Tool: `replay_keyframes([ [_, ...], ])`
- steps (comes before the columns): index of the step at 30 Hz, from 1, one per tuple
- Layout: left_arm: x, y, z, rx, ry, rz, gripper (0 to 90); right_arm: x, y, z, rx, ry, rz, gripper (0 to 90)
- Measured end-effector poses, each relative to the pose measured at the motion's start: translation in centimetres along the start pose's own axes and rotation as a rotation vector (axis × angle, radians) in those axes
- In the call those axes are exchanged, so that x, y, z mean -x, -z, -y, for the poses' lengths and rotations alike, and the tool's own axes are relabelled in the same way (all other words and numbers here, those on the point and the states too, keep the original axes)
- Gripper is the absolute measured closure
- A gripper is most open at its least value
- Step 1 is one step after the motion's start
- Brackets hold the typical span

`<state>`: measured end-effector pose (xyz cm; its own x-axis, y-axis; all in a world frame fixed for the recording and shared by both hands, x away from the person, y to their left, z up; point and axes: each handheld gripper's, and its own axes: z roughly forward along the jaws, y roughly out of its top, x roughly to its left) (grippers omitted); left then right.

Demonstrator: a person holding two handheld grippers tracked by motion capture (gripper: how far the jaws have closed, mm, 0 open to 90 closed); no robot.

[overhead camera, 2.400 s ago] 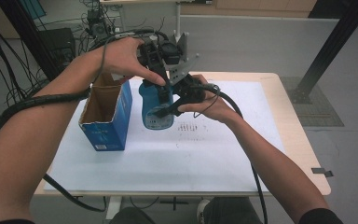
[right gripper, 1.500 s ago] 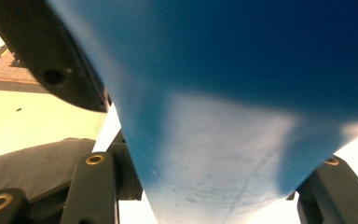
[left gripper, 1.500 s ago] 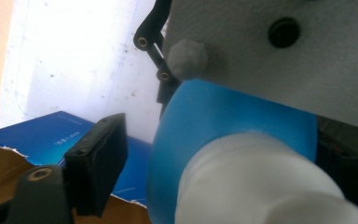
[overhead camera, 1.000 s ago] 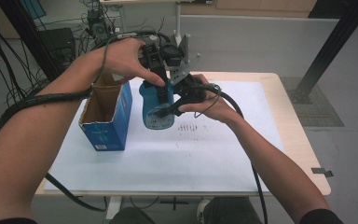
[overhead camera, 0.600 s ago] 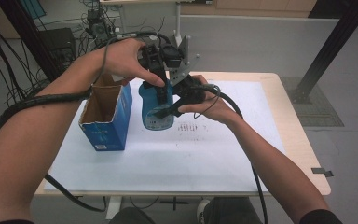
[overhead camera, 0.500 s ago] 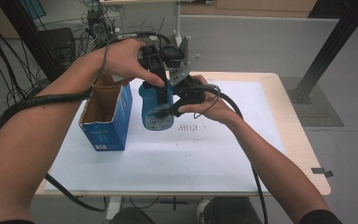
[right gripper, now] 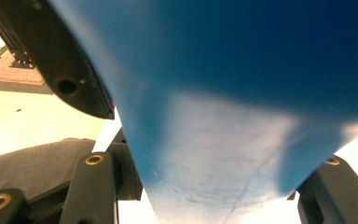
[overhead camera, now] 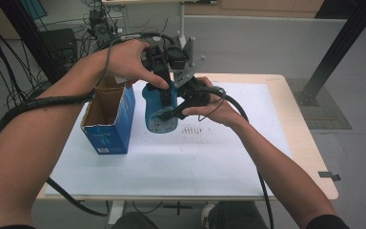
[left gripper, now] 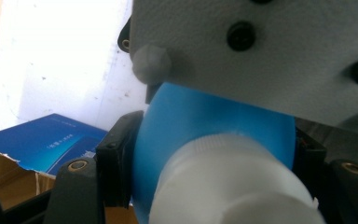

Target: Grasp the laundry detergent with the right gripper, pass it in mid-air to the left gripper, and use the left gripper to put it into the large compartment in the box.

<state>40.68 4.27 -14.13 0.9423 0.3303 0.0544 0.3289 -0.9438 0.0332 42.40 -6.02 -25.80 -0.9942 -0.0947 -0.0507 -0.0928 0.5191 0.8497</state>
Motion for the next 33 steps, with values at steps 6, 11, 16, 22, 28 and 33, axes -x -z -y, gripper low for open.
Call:
replay_keyframes([
  [6, 0.02, -0.03, 0.02, -0.006, -0.001, 0.001, 35.0, 0.04, -0.09, -0.03, 0.005, 0.0, -0.006, 43.3],
  [11, 0.02, -0.24, 0.15, -0.011, 0.0, 0.007, 35.1, -0.05, -0.25, 0.0, -0.01, -0.004, -0.01, 43.2],
  [16, 0.02, -0.2, 0.22, -0.013, 0.002, 0.011, 35.2, -0.06, -0.34, -0.04, -0.009, -0.004, -0.017, 43.0],
  [22, -0.02, -0.23, 0.3, -0.017, 0.004, 0.016, 35.3, 0.0, -0.39, -0.06, -0.01, -0.004, -0.022, 42.8],
  [28, -0.01, -0.3, 0.37, -0.008, 0.006, 0.016, 35.4, 0.02, -0.45, -0.02, -0.013, -0.007, -0.029, 42.6],
  [33, -0.03, -0.29, 0.43, -0.012, 0.006, 0.018, 35.4, 0.04, -0.46, -0.04, -0.012, -0.004, -0.028, 42.5],
])
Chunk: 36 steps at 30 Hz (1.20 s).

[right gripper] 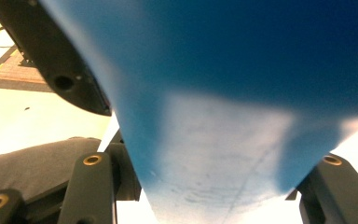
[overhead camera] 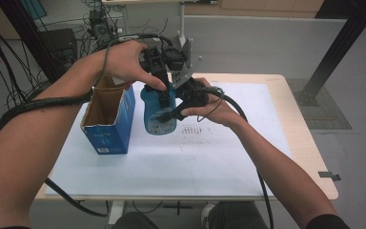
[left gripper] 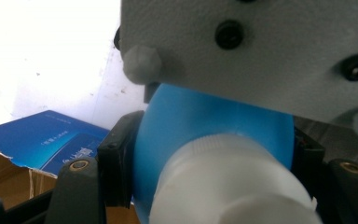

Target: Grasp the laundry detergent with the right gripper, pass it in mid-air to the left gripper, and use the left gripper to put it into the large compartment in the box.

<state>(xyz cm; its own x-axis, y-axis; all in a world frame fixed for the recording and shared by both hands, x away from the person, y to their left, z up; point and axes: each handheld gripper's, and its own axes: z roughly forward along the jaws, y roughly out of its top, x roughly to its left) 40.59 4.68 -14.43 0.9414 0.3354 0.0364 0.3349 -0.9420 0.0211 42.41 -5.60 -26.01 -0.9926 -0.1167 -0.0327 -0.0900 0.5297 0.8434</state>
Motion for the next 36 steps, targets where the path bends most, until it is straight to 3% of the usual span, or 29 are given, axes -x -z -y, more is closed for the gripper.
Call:
replay_keyframes([
  [36, 0.07, 0.18, 0.48, 0.012, 0.011, -0.002, 35.5, 0.08, -0.19, -0.16, 0.015, 0.014, -0.004, 42.0],
])
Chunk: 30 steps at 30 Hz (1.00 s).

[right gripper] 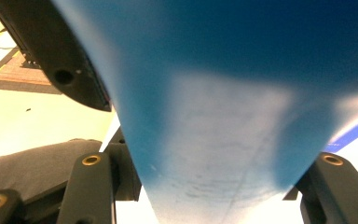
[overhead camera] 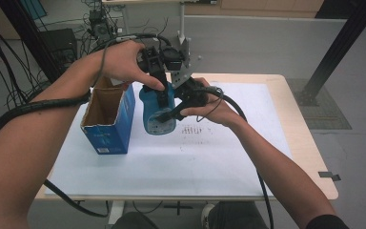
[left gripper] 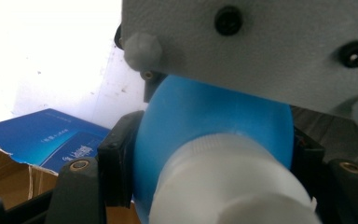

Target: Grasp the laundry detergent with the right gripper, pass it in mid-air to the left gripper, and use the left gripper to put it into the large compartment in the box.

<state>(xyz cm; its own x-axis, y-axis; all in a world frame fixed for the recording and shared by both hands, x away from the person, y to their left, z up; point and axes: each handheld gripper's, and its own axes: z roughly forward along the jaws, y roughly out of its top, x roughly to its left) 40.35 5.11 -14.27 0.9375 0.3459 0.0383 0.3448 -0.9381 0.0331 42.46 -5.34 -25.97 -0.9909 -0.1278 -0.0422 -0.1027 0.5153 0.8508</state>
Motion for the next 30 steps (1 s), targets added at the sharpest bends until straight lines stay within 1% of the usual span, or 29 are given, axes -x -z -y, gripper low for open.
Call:
replay_keyframes([
  [6, 0.07, 0.06, -0.05, 0.003, 0.003, -0.003, 35.6, -0.03, 0.0, -0.04, 0.004, -0.003, -0.002, 41.9],
  [9, 0.09, 0.12, -0.1, 0.001, -0.006, -0.007, 35.6, -0.04, 0.05, -0.03, 0.006, -0.006, -0.004, 41.8],
  [11, 0.17, 0.09, -0.12, 0.007, 0.002, -0.009, 35.6, -0.05, 0.11, 0.0, 0.003, -0.008, 0.0, 41.7],
  [14, 0.2, 0.11, -0.14, 0.007, 0.0, -0.008, 35.6, -0.1, 0.14, 0.01, 0.004, -0.007, 0.001, 41.6],
  [15, 0.19, 0.16, -0.16, 0.0, -0.006, -0.009, 35.6, -0.1, 0.15, 0.01, 0.004, -0.007, 0.001, 41.6],
  [23, 0.3, 0.35, -0.14, 0.006, 0.003, -0.012, 35.6, -0.19, 0.3, -0.02, 0.012, -0.008, 0.002, 41.3],
  [27, 0.29, 0.48, -0.14, 0.003, -0.001, -0.018, 35.7, -0.14, 0.38, 0.0, 0.017, -0.008, 0.008, 40.8],
  [28, 0.31, 0.47, -0.13, 0.006, 0.003, -0.017, 35.7, -0.13, 0.41, 0.01, 0.019, -0.008, 0.009, 40.5],
  [29, 0.27, 0.5, -0.12, 0.002, -0.002, -0.017, 35.7, -0.21, 0.47, 0.03, 0.014, -0.02, 0.007, 39.9],
  [30, 0.29, 0.5, -0.12, 0.001, -0.001, -0.018, 35.7, -0.17, 0.47, 0.06, 0.014, -0.02, 0.012, 39.3],
])
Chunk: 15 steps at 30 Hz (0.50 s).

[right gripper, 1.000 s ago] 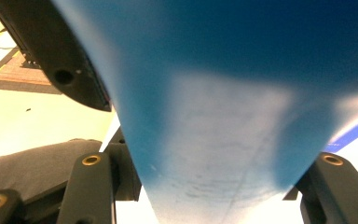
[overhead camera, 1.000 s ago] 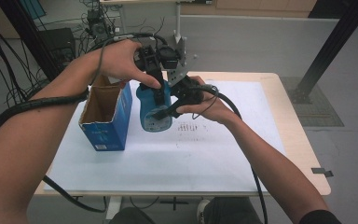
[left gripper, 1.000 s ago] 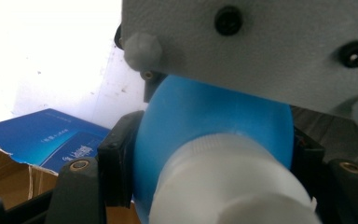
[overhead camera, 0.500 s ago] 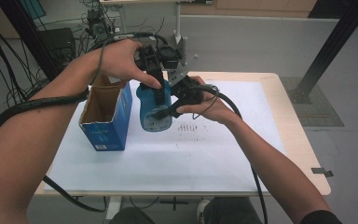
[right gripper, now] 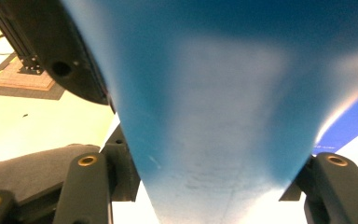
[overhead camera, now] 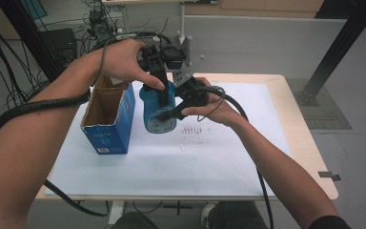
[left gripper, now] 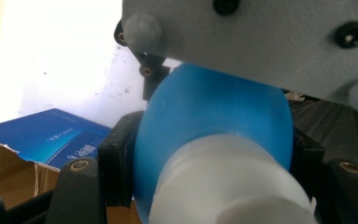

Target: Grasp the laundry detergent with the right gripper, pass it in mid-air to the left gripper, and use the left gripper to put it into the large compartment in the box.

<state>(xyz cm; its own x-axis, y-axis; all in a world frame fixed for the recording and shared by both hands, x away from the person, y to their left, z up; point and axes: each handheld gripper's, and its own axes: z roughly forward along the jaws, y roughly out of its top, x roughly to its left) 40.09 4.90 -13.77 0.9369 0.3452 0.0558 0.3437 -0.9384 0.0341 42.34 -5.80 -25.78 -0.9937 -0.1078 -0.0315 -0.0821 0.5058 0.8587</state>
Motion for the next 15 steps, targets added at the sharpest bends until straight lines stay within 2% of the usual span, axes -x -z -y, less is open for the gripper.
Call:
replay_keyframes([
  [9, -0.06, -0.03, -0.08, 0.004, 0.001, 0.004, 35.7, -0.07, 0.17, 0.18, 0.001, -0.012, 0.012, 30.7],
  [11, -0.07, 0.01, -0.12, -0.004, 0.001, 0.002, 35.7, -0.12, 0.4, 0.29, -0.004, -0.023, 0.02, 25.4],
  [13, -0.12, 0.02, -0.04, 0.009, 0.012, -0.003, 35.7, -0.19, 0.61, 0.52, -0.013, -0.037, 0.031, 20.6],
  [15, -0.15, 0.1, 0.04, 0.014, 0.021, -0.005, 35.7, -0.15, 0.8, 0.86, -0.034, -0.072, 0.042, 13.8],
])
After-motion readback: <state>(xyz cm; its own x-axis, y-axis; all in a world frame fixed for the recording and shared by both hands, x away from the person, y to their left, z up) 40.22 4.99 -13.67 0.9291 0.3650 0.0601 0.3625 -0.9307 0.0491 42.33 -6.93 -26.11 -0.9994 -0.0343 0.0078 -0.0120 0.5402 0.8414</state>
